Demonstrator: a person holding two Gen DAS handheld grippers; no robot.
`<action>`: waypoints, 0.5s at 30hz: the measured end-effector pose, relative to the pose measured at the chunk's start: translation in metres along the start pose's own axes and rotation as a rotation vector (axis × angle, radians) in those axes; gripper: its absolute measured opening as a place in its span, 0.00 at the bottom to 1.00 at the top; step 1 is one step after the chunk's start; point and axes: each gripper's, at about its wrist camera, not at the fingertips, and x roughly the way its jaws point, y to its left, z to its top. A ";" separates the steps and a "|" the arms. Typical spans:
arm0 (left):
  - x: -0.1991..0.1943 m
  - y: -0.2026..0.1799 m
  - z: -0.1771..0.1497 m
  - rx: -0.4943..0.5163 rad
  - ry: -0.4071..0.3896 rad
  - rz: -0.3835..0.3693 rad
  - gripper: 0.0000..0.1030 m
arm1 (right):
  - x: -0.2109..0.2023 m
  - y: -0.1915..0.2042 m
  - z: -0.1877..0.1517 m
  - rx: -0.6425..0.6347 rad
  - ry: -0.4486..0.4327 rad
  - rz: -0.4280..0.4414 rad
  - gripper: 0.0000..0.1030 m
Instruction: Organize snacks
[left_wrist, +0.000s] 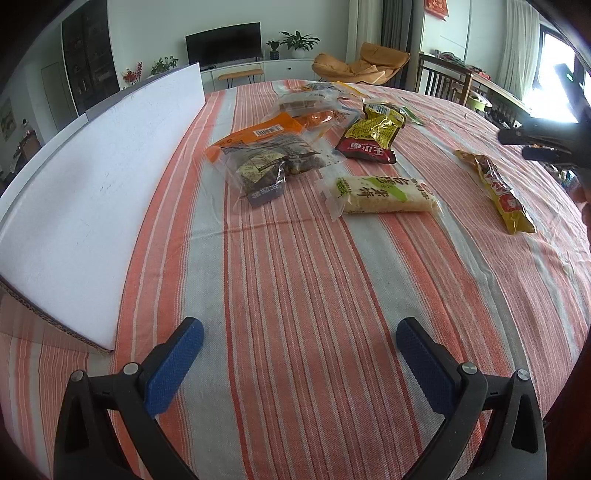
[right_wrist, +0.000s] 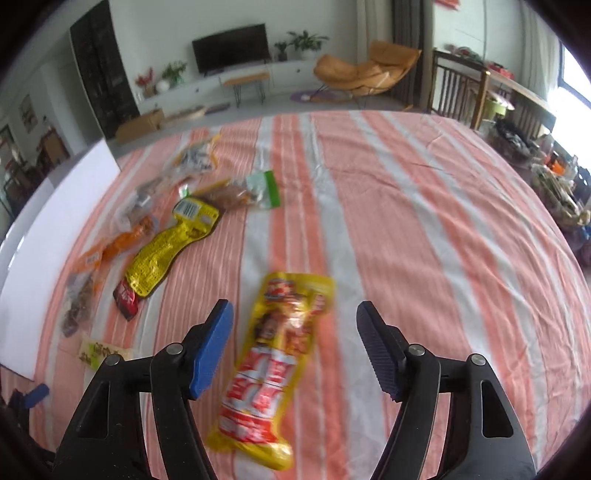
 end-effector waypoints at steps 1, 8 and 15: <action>0.000 0.000 0.000 0.000 0.000 0.000 1.00 | -0.004 -0.008 -0.003 0.020 -0.013 -0.005 0.71; -0.001 -0.001 -0.001 0.000 -0.001 0.000 1.00 | -0.001 -0.052 -0.024 0.109 0.014 -0.146 0.71; -0.001 -0.001 -0.002 0.000 -0.002 0.001 1.00 | 0.017 -0.061 -0.044 0.122 0.065 -0.159 0.71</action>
